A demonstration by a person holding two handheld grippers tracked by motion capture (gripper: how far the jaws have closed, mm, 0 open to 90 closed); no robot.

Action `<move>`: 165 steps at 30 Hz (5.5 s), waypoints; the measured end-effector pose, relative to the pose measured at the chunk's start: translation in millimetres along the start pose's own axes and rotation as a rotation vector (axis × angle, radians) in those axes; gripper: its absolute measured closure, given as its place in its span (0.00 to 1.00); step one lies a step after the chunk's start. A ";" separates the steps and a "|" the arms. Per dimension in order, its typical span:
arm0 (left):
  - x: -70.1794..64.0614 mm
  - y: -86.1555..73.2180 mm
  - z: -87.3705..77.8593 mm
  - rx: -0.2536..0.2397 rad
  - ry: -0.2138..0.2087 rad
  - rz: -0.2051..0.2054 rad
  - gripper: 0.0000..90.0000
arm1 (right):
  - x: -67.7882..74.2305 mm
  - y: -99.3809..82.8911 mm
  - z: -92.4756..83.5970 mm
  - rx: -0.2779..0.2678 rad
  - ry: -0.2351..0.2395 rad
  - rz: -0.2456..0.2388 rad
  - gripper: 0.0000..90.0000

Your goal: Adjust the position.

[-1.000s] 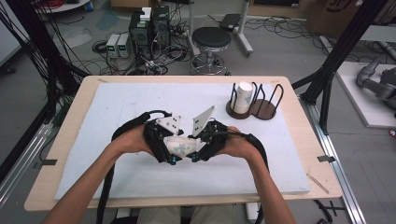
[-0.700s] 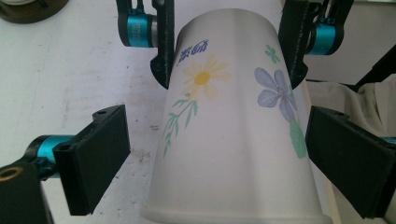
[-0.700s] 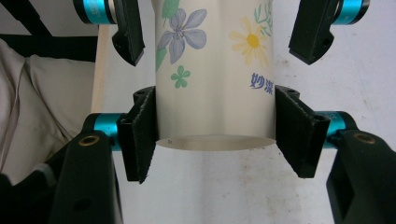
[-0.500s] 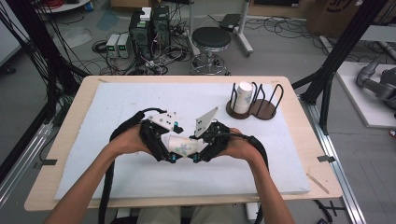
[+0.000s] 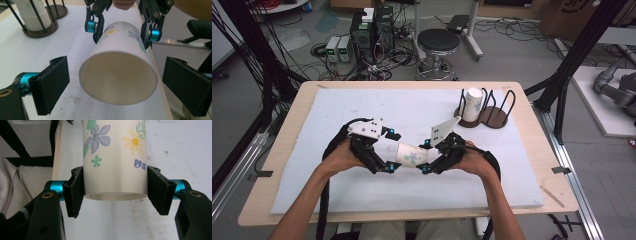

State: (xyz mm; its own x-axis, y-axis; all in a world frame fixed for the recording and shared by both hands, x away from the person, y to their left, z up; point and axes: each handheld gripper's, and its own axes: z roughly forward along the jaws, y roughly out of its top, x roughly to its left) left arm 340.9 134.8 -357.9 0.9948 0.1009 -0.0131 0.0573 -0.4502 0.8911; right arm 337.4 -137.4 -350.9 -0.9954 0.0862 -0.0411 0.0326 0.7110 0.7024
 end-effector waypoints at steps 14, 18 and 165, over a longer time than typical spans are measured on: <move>-4.0 -23.6 -8.5 -0.118 0.016 -0.030 0.08 | 2.5 -22.3 -4.6 -0.133 0.001 0.053 0.41; -5.3 -31.2 -7.0 -0.159 0.022 -0.040 0.08 | 4.1 -26.3 -2.0 -0.177 0.009 0.064 0.41; 33.3 11.1 16.5 0.220 0.075 0.030 0.34 | 24.3 -127.4 -12.9 -0.323 -0.574 0.459 0.20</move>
State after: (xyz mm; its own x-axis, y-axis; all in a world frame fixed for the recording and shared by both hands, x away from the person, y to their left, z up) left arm 376.1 118.6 -356.0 0.9878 0.1464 0.0529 0.0531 -0.6360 0.7698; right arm 307.9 -234.9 -432.3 -0.6846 0.7289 0.0044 0.3125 0.2880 0.9052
